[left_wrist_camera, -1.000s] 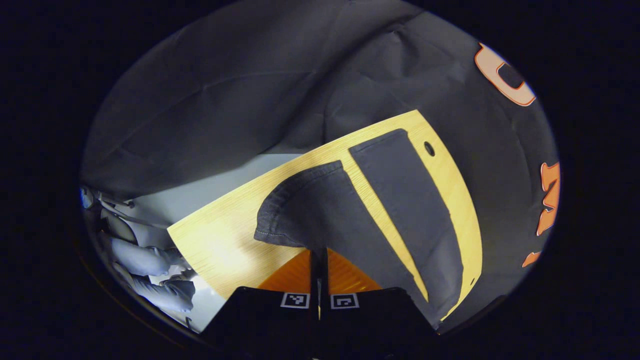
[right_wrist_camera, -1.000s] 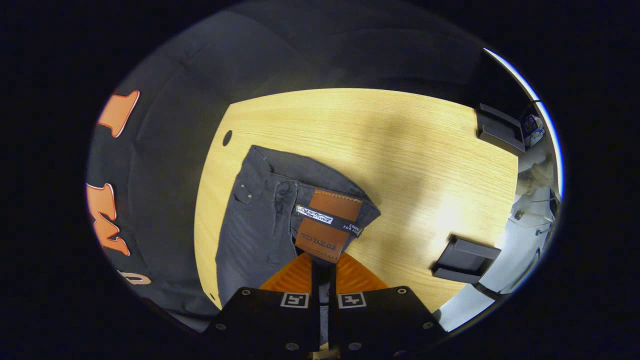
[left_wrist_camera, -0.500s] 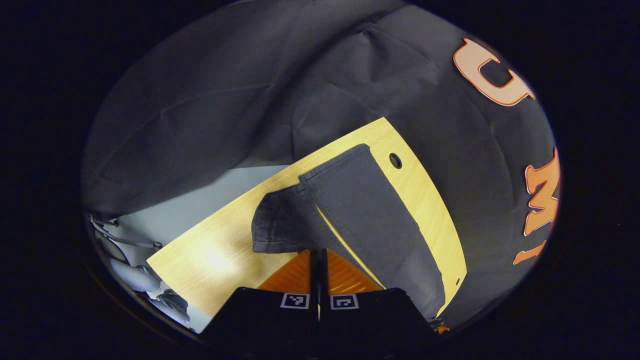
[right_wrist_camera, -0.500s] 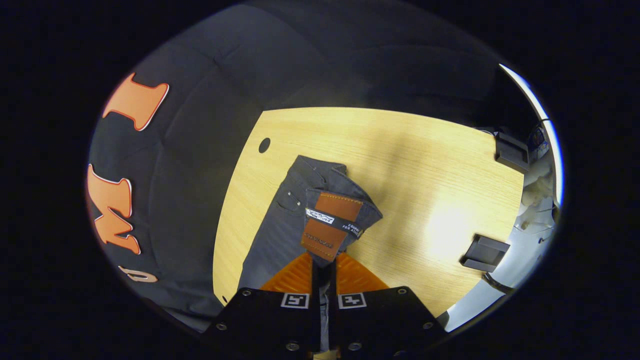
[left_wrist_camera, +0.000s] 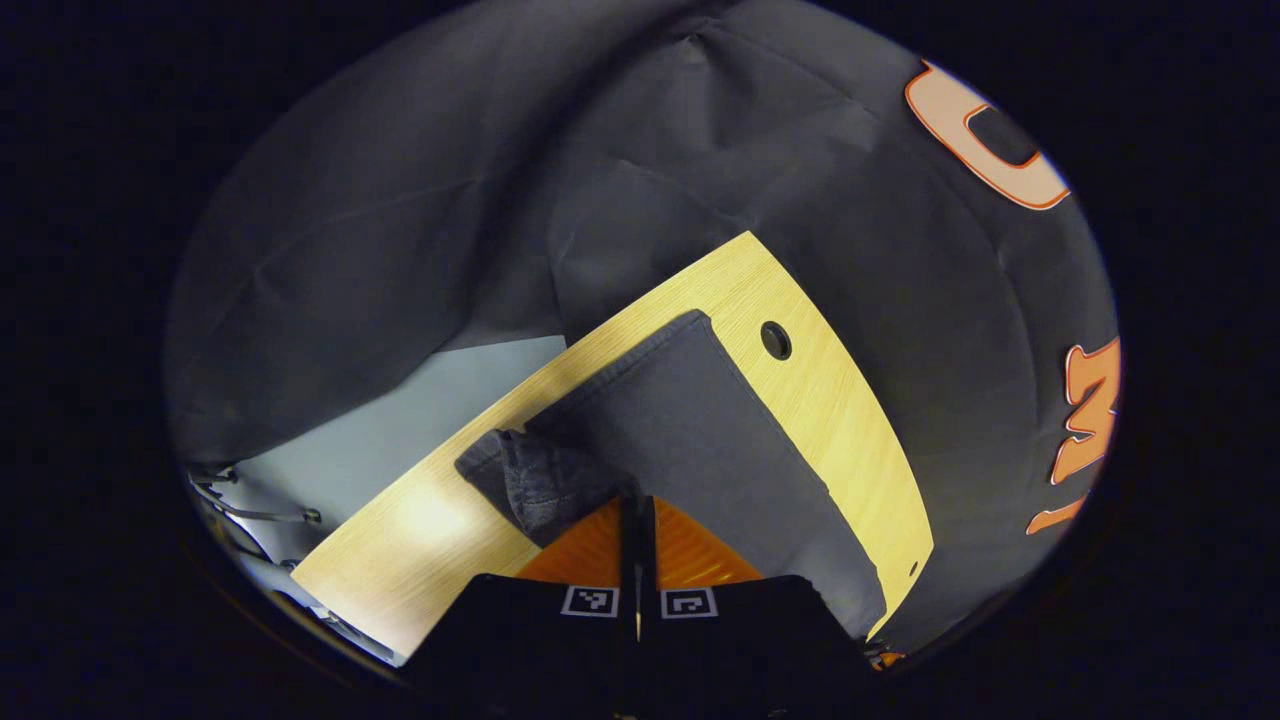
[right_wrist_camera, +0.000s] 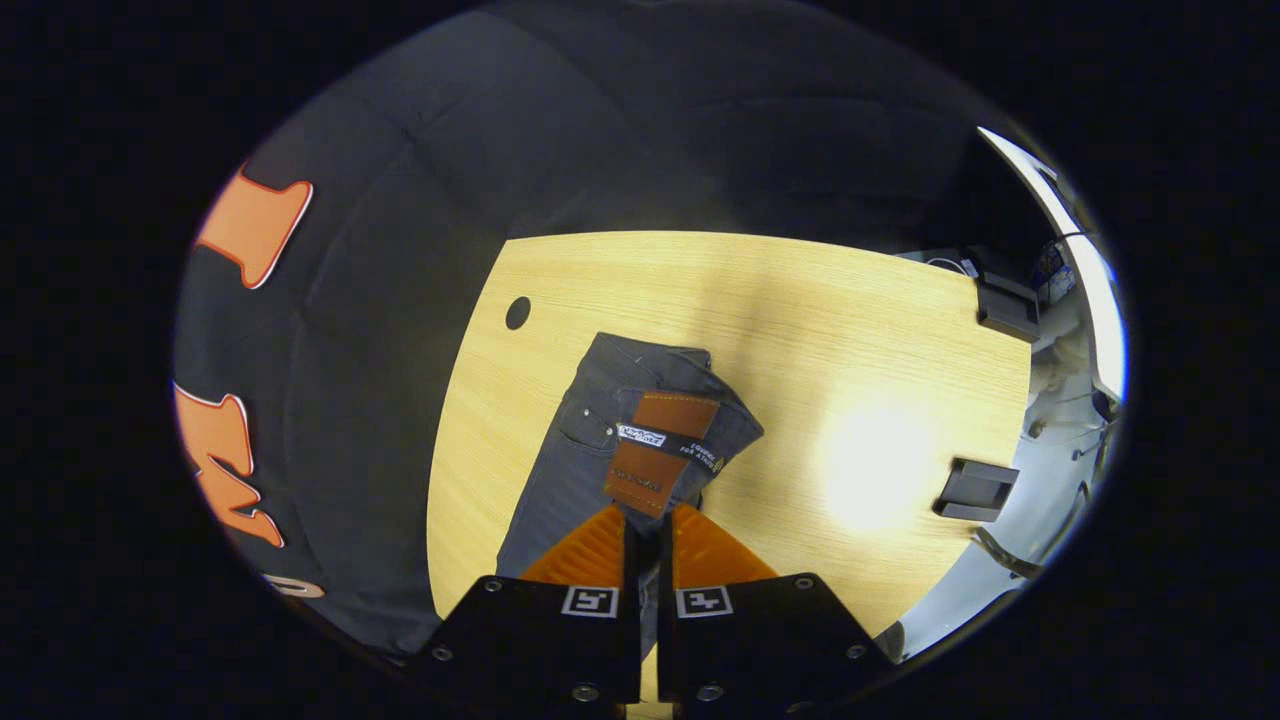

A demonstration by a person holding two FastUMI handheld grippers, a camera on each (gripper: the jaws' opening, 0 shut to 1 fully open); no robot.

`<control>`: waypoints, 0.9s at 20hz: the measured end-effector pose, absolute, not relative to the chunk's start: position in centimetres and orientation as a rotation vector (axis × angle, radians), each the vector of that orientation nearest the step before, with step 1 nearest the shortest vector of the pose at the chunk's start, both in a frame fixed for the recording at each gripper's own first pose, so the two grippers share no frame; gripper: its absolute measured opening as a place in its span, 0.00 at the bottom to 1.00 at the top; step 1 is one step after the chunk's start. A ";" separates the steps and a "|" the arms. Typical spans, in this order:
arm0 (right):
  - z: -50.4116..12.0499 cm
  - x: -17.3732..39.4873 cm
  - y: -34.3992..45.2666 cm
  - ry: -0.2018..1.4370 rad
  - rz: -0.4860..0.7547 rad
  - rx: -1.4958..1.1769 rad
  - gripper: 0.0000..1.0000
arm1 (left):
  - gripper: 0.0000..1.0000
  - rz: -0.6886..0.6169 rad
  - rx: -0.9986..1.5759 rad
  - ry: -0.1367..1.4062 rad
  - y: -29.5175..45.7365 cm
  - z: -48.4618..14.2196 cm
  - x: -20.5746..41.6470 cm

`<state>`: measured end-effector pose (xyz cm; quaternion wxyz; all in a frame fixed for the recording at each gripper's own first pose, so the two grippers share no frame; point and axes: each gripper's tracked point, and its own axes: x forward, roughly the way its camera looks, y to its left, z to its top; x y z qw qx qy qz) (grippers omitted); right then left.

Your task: Grasp the waist and the cuffs of the jeans and fold them to make the two legs overlap; first hold the waist and fold one-third of the jeans toward the cuffs, then hold the cuffs and fold the remaining one-third in the same direction to finish folding.

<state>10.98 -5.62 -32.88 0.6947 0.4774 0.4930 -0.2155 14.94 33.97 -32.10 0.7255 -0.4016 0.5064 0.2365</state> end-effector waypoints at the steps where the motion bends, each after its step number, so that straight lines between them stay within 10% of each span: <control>1: -33.3 11.3 -5.7 1.108 -0.489 1.068 0.07 | 0.01 0.524 -0.875 1.116 34.3 -32.2 15.4; 18: -40.3 22.3 -2.7 1.271 -0.415 1.117 0.07 | 0.01 0.592 -0.738 1.143 34.9 -33.8 24.1</control>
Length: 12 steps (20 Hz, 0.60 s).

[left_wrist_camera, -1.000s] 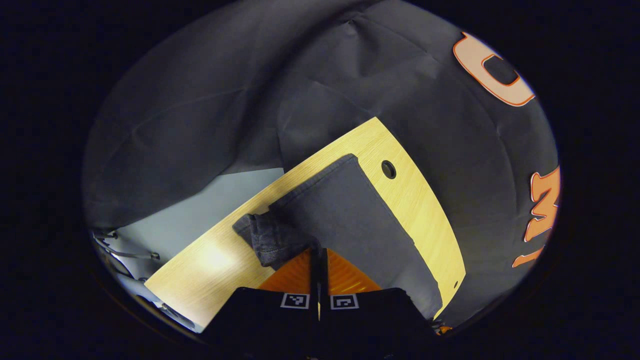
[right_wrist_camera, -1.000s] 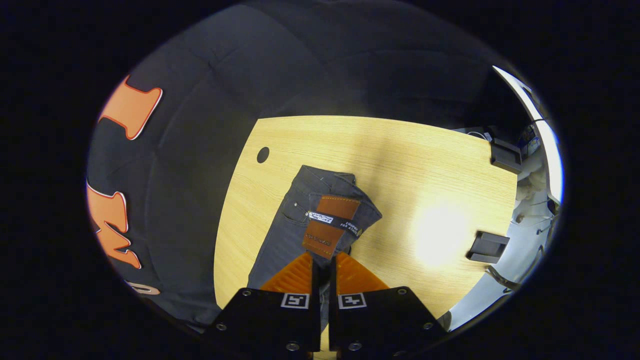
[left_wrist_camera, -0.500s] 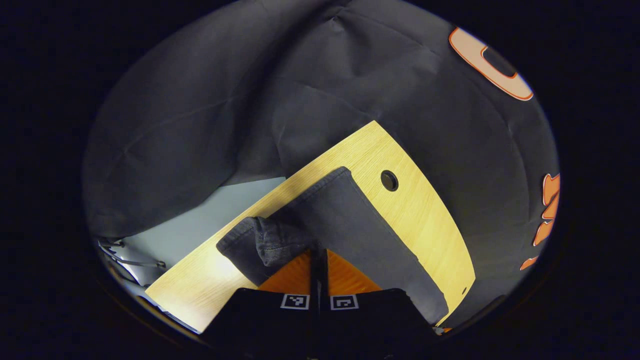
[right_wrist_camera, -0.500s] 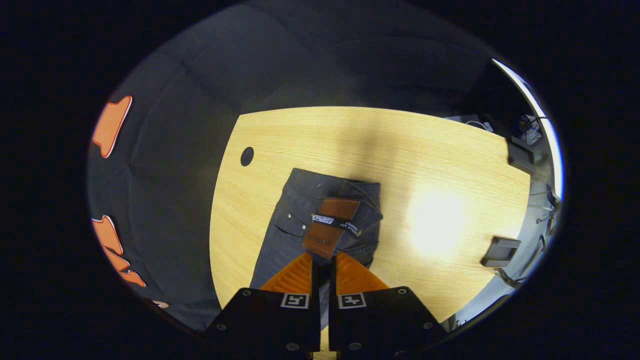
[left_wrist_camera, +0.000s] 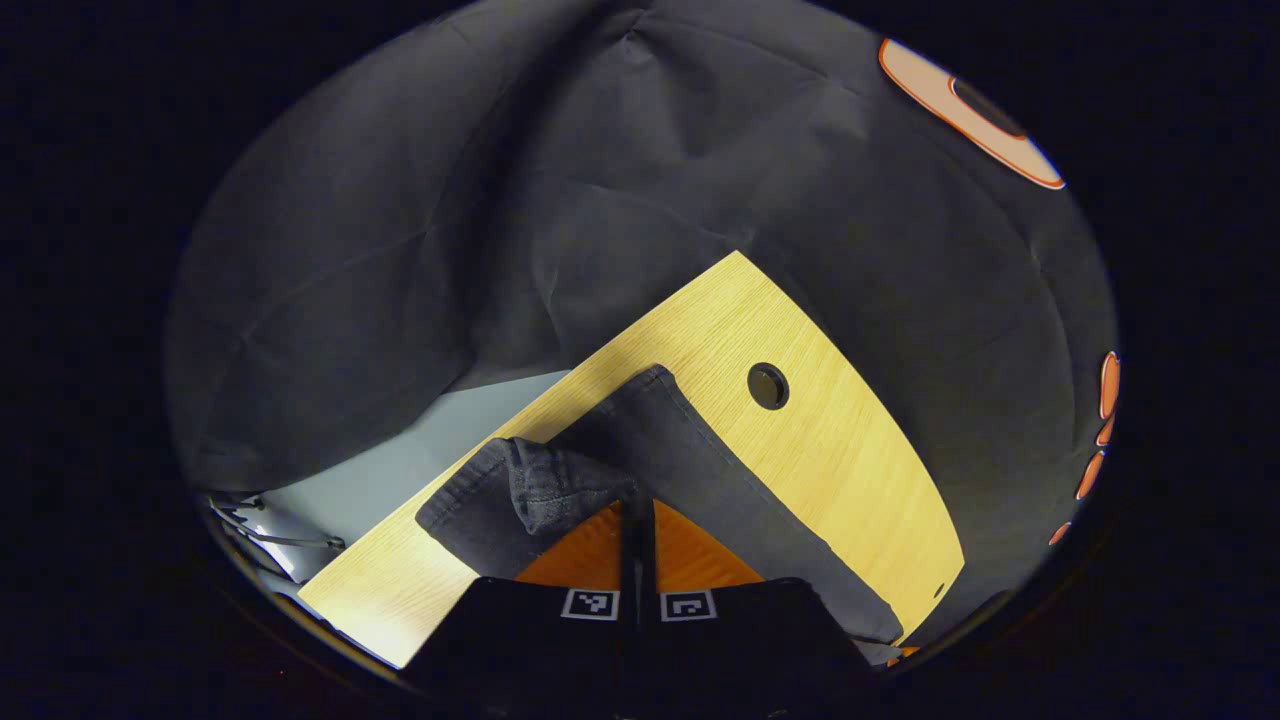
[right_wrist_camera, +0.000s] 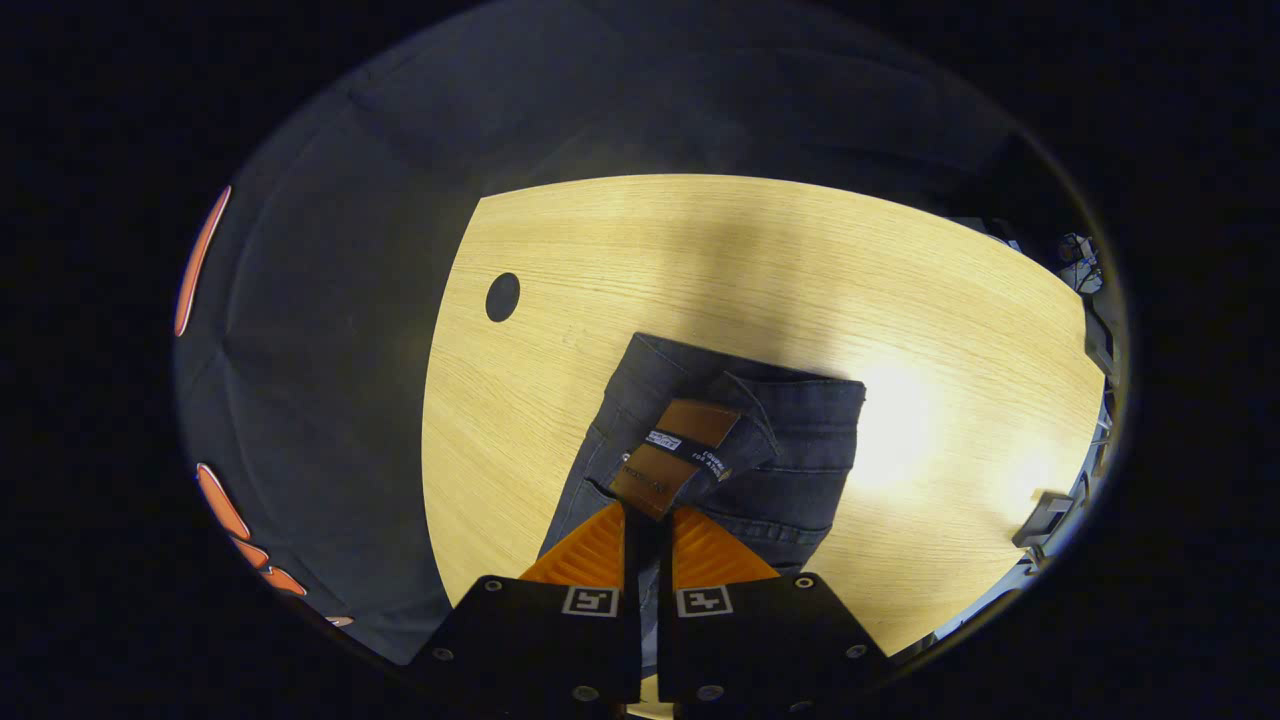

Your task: Grasp the waist and the cuffs of the jeans and fold them to make the two legs overlap; first hold the waist and fold one-third of the jeans toward the cuffs, then hold the cuffs and fold the remaining one-third in the same direction to finish folding.

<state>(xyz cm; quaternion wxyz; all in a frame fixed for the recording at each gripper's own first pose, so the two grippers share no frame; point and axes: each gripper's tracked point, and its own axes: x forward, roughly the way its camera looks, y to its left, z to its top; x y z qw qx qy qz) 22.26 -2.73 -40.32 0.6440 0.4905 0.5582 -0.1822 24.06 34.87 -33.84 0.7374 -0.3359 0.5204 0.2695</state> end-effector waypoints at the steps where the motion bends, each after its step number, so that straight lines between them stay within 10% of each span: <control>1: -40.6 22.6 -2.5 1.283 -0.404 1.115 0.07 | 0.01 0.591 -0.727 1.153 35.0 -34.1 24.4; 5: -41.0 23.2 -2.0 1.349 -0.425 1.177 0.07 | 0.02 0.575 -0.706 1.178 35.1 -34.2 26.1; 12: -38.6 27.4 -2.0 1.191 -0.317 1.301 0.28 | 0.37 0.593 -0.620 1.065 37.8 -33.2 27.9</control>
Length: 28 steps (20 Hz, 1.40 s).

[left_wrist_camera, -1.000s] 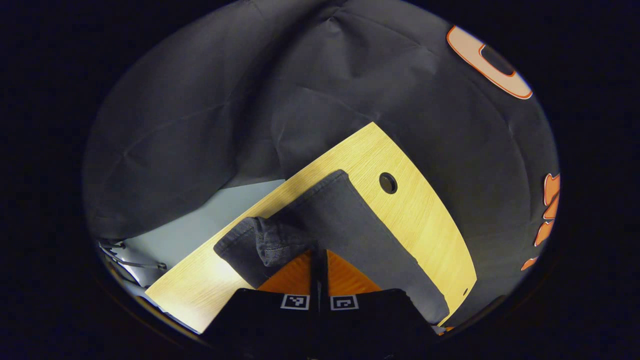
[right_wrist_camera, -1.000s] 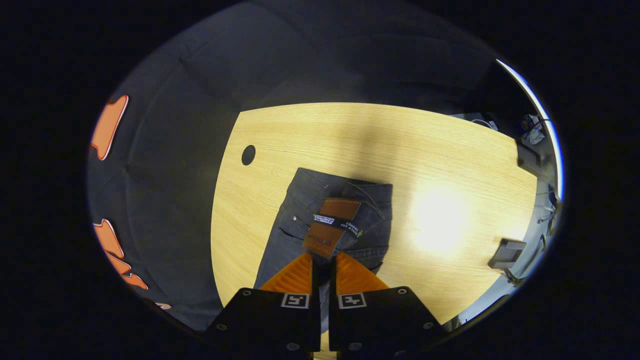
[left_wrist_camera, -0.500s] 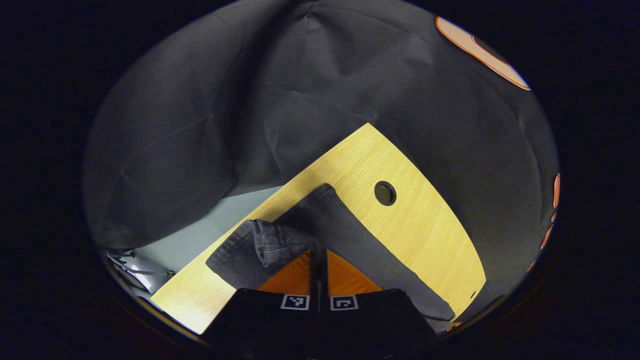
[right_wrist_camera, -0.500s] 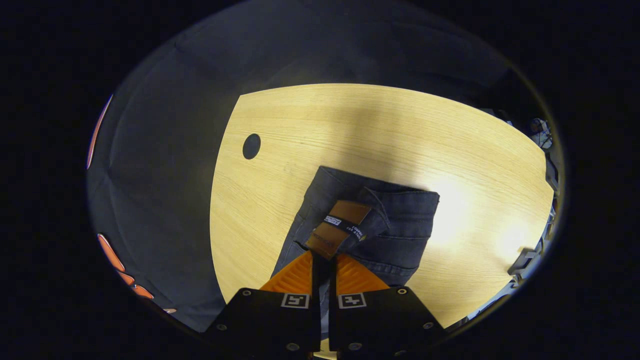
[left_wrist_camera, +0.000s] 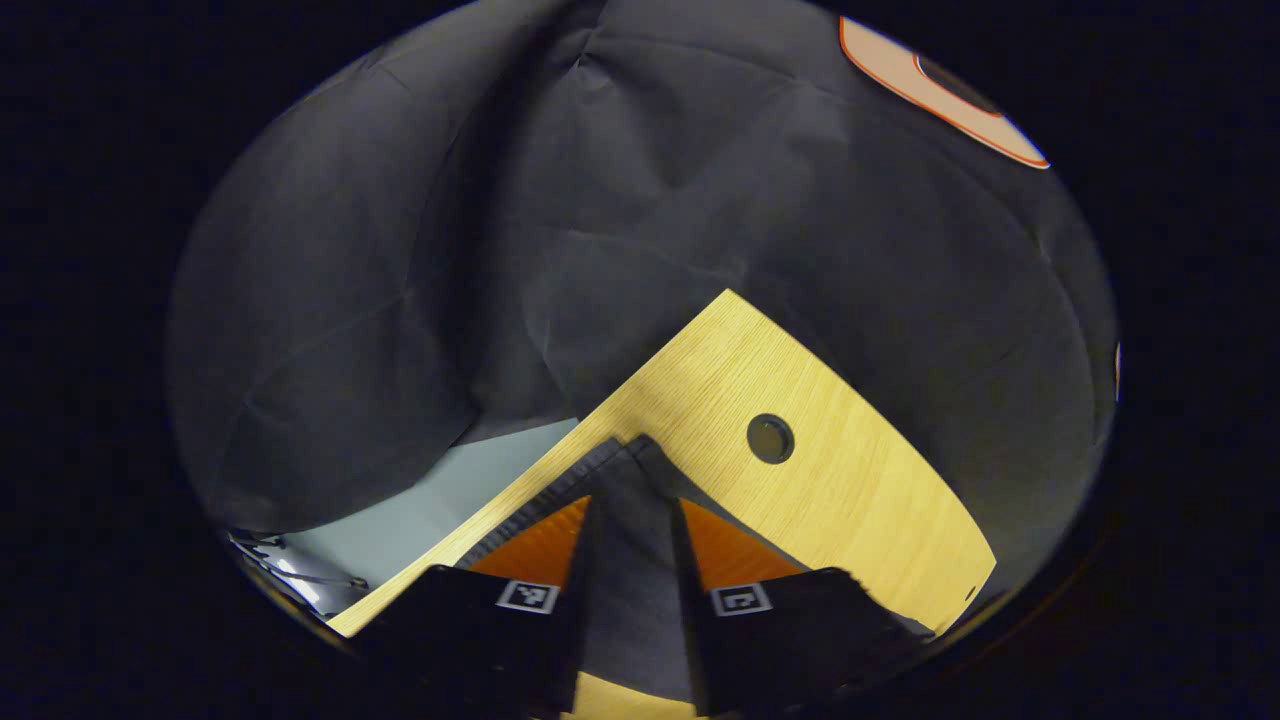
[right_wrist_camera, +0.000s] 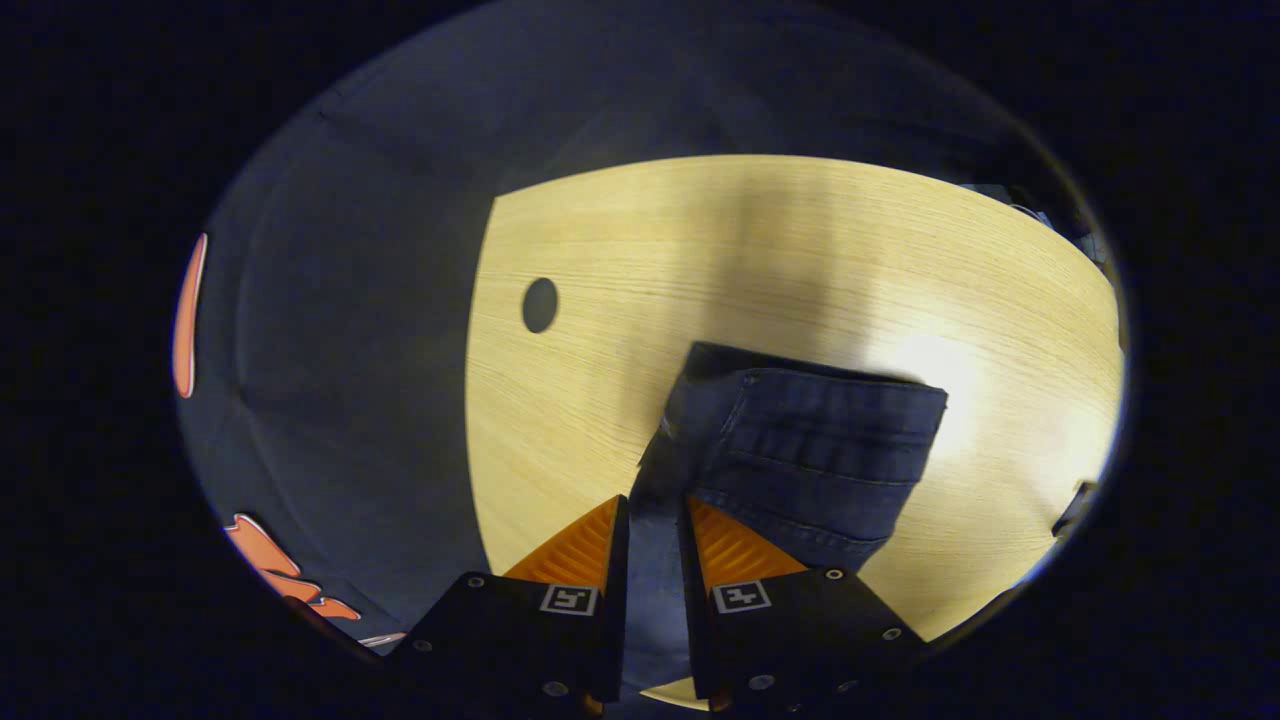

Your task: Grasp the waist and the cuffs of the jeans and fold them to make the two legs overlap; first hold the waist and fold one-third of the jeans toward the cuffs, then hold the cuffs and fold the remaining one-third in the same direction to finish folding.

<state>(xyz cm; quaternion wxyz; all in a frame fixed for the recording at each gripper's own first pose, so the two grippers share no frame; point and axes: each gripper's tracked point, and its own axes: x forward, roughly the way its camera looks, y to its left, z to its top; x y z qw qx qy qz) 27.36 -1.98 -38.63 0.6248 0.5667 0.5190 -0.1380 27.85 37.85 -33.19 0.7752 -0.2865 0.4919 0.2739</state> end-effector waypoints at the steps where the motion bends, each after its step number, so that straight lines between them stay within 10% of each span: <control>1: -38.3 27.3 -2.3 1.180 -0.314 1.295 0.29 | 0.61 0.580 -0.627 1.078 37.5 -32.6 27.5; 4: -38.4 26.0 -3.1 1.180 -0.309 1.221 0.42 | 0.57 0.544 -0.646 1.058 36.3 -32.0 27.5; 5: -38.4 25.6 -3.1 1.184 -0.300 1.196 0.60 | 0.63 0.514 -0.644 1.048 35.8 -31.6 27.8; 7: -38.2 24.6 -3.6 1.185 -0.294 1.139 0.60 | 1.00 0.485 -0.597 1.043 35.1 -30.4 27.6; 8: -38.2 24.0 -3.9 1.183 -0.297 1.104 0.81 | 0.98 0.467 -0.571 1.040 34.8 -29.8 27.9; 10: -38.2 22.6 -5.1 1.179 -0.314 1.027 0.91 | 0.96 0.421 -0.529 1.034 33.7 -29.1 27.9; 28: -44.8 15.9 -5.7 1.247 -0.327 0.761 0.99 | 0.96 0.056 -0.197 0.616 21.1 -14.4 24.5</control>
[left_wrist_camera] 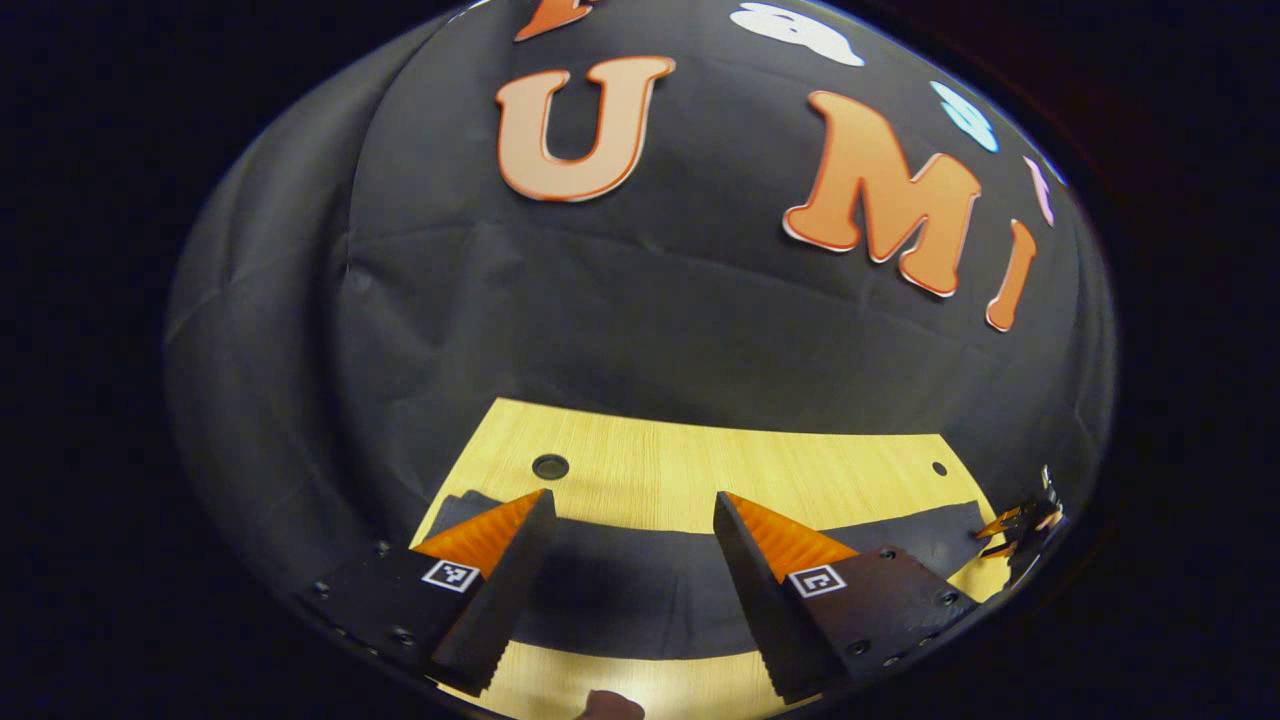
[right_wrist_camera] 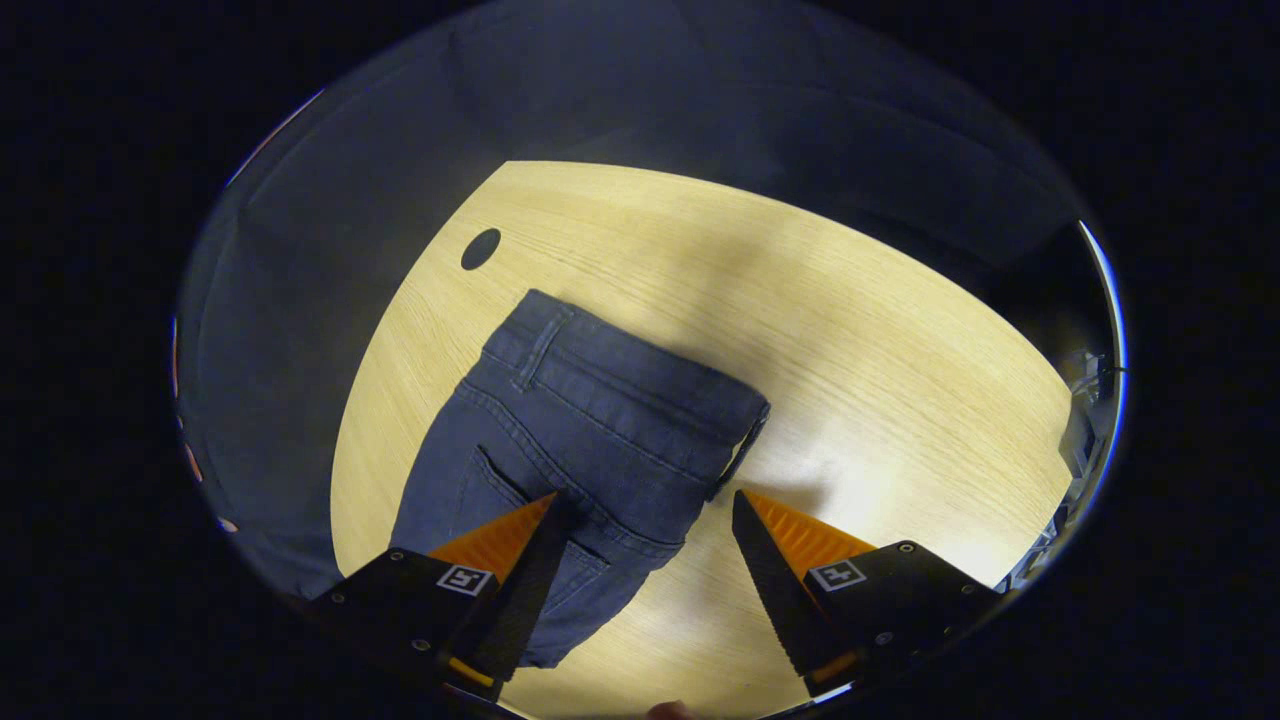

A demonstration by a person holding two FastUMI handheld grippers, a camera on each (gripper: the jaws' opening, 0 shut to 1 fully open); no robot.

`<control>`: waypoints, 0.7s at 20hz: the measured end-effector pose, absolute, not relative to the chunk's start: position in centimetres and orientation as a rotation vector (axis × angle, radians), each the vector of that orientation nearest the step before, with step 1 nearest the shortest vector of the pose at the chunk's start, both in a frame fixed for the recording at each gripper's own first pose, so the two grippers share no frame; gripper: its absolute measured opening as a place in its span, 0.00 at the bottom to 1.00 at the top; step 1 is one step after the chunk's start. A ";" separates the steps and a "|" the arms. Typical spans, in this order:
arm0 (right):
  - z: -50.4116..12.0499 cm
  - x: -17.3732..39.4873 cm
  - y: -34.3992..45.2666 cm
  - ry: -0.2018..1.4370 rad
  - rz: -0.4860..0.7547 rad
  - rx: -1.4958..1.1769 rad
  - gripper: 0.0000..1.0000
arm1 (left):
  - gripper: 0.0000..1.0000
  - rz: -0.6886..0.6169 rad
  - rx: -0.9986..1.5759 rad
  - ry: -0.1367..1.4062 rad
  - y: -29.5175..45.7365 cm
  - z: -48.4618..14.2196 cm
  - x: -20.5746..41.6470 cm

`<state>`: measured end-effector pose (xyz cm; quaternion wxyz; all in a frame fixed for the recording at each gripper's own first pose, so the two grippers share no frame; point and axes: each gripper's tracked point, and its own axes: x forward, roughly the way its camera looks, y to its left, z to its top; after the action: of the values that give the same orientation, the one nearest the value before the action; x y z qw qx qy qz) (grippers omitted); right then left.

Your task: Grasp the waist and the cuffs of the jeans and fold them to make the two legs overlap; first hold the waist and fold one-third of the jeans toward the cuffs, then hold the cuffs and fold the remaining one-third in the same direction to finish folding.

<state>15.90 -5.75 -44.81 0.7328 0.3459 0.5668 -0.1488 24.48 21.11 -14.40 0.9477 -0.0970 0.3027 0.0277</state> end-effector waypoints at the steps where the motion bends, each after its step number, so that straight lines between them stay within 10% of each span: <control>1: -45.1 16.1 -5.7 1.245 -0.328 0.757 0.99 | 0.96 0.054 -0.173 0.591 20.3 -13.5 24.1; 9: -45.7 16.8 -5.7 1.220 -0.353 0.741 0.94 | 0.96 0.024 -0.116 0.537 14.0 -10.2 20.7; 13: -46.6 17.7 -5.1 1.166 -0.316 0.683 0.64 | 0.96 -0.002 -0.172 0.589 10.4 -11.5 18.5; 14: -46.4 18.2 -5.2 1.148 -0.323 0.684 0.41 | 0.95 -0.002 -0.167 0.600 9.8 -11.9 18.1</control>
<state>18.25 -5.17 -46.41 0.7730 0.3156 0.5298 -0.1489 18.08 9.83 -11.94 0.9518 -0.0823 0.2954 -0.0012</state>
